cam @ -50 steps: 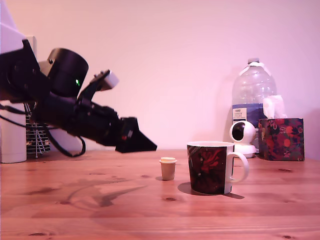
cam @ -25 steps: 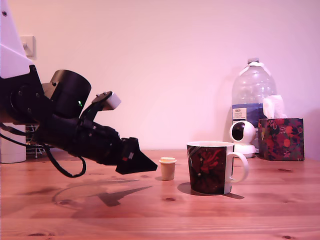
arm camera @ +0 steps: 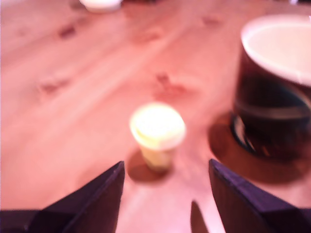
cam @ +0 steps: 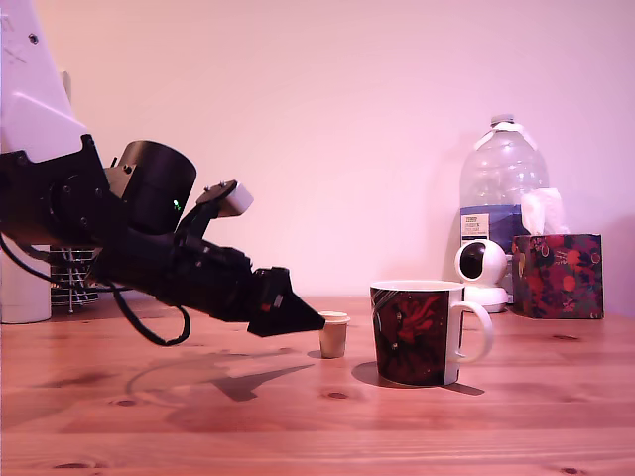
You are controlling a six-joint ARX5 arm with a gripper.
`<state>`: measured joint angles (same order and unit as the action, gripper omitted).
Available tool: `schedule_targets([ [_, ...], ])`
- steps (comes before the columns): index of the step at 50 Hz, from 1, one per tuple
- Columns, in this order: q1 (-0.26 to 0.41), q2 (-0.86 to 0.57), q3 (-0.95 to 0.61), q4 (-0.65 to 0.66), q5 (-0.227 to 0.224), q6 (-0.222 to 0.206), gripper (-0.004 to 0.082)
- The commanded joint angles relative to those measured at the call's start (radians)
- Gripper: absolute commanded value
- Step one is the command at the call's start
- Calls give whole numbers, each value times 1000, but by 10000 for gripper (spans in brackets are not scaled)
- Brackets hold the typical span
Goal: Pick up the coffee capsules from the table one by one and drop them inside the nearest coffee cup
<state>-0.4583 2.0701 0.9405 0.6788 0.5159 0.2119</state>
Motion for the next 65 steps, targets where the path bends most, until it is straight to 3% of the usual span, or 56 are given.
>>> schedule_targets([
  [1, -7, 23, 3, -2, -1, -14, 501],
  [17, -41, 107, 79, -28, -2, -55, 501],
  [29, -70, 162, 153, -45, -32, -74, 500],
  [36, -81, 177, 183, -57, -54, -74, 500],
  [59, -85, 181, 194, -123, -54, -73, 495],
  [65, -85, 181, 194, -141, -54, -73, 431],
])
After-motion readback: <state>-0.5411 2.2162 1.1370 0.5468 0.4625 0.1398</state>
